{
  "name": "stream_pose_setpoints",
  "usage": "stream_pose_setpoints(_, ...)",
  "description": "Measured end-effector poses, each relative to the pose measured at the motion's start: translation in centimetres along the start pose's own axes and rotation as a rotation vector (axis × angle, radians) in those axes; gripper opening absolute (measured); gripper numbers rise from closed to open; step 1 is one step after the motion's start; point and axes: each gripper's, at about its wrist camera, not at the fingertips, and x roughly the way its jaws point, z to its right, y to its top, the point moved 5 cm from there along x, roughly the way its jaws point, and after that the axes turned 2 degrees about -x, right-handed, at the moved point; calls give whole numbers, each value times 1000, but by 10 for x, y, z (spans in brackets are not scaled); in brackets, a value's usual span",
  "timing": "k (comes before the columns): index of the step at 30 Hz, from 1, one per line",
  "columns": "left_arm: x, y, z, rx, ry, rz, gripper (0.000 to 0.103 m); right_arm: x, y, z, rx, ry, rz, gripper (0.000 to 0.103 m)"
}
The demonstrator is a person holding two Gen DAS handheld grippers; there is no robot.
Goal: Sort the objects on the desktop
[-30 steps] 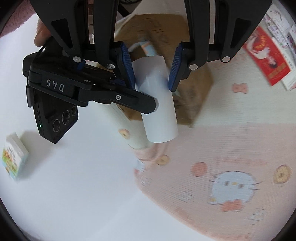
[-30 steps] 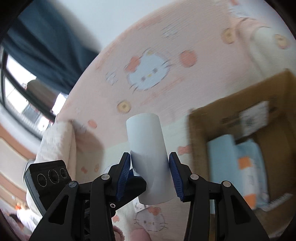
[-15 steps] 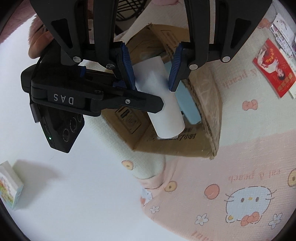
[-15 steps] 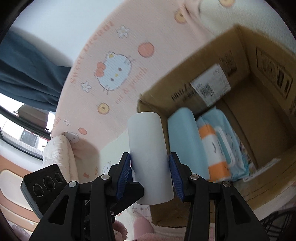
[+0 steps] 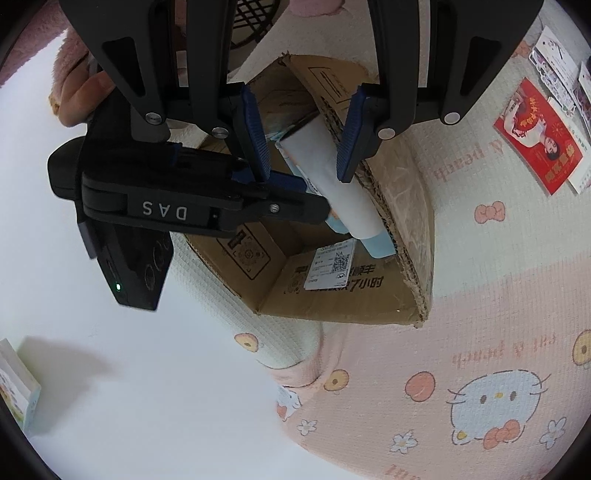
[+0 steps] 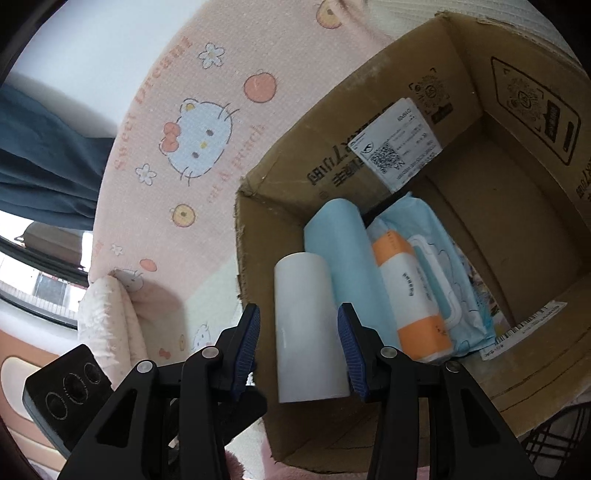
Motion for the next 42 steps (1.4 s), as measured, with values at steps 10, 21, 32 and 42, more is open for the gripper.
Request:
stream_pose_setpoints(10,-14,14,-30,-132,60,87,59,-38,7,-19,-118,-131,136,55)
stream_pose_setpoints(21,-78,11,-104,-259,89,217,60,-11,-13,-116,-381,-166,157,64)
stream_pose_setpoints(32,-131,-37,-245,-479,253,294,60,102,-63,-176,-531,-184,-57,64)
stream_pose_setpoints(42,-119,-62,-307,-613,328,248,60,180,-60,-144,-441,-199,-206,64)
